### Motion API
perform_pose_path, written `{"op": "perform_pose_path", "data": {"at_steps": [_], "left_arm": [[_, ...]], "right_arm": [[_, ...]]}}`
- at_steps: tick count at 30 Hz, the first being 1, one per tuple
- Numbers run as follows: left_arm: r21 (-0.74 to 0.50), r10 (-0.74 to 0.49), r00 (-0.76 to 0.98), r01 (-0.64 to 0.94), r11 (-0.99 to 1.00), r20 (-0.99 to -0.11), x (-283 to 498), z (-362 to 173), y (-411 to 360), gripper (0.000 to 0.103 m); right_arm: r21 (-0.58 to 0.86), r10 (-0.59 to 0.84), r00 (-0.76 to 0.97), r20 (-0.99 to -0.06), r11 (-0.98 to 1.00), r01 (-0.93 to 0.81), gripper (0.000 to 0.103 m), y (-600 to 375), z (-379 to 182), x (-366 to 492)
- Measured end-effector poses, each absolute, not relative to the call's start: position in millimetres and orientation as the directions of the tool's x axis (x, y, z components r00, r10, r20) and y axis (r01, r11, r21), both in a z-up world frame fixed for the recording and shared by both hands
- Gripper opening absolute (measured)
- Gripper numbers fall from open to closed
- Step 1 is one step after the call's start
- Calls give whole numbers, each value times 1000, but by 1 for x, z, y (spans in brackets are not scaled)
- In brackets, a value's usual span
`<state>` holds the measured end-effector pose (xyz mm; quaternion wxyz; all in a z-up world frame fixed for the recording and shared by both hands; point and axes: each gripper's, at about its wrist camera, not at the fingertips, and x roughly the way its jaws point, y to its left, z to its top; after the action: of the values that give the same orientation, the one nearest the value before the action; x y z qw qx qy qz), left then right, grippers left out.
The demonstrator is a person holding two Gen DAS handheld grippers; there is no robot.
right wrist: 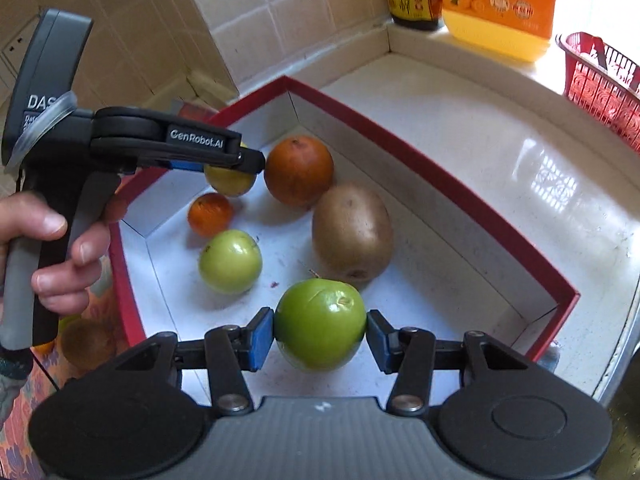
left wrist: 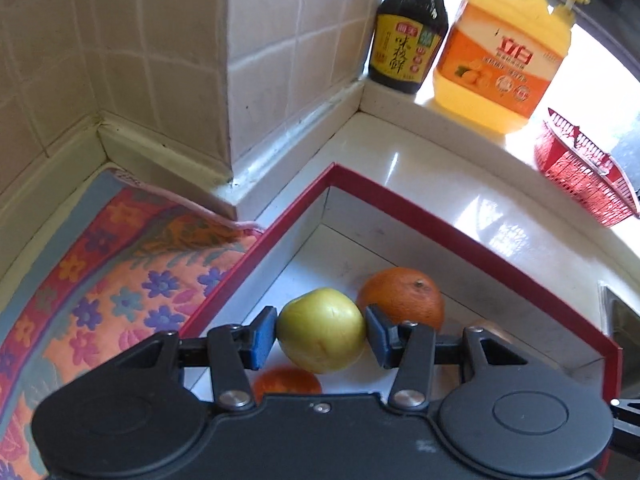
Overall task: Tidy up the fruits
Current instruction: 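Carry both fruits into the white box and open both tools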
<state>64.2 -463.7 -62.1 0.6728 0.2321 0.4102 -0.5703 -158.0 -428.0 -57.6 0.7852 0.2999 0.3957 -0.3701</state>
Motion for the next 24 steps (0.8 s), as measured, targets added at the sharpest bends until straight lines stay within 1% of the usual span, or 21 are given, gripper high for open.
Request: {"op": "perform_pose_path", "data": {"at_steps": [5,11,16,19,24], "left_arm": [[-148,-573,21,958,247,-819,70,-64,-471,58],[-64,-560,65,976,207,-826,55,-69,-475,58],[-31,-549,81,981,191,-832,47,-75,-474,58],[-38,-549,80,979,200,-832,49,-75,-475,58],[-14,-545,106,977,212,-832,46,-75,-471,64]], "right_arm": [[175,-314,396,-863,548,818,52,-436,-70,-158],[207,-307,415,-857,531,821,52,-440,-71,-161],[203,-310,414,-856,535,820,52,-438,-70,-161],[201,-312,414,-855,538,819,52,-439,-70,-162],[210,-314,427,-848,541,815,54,-438,-68,-163]]}}
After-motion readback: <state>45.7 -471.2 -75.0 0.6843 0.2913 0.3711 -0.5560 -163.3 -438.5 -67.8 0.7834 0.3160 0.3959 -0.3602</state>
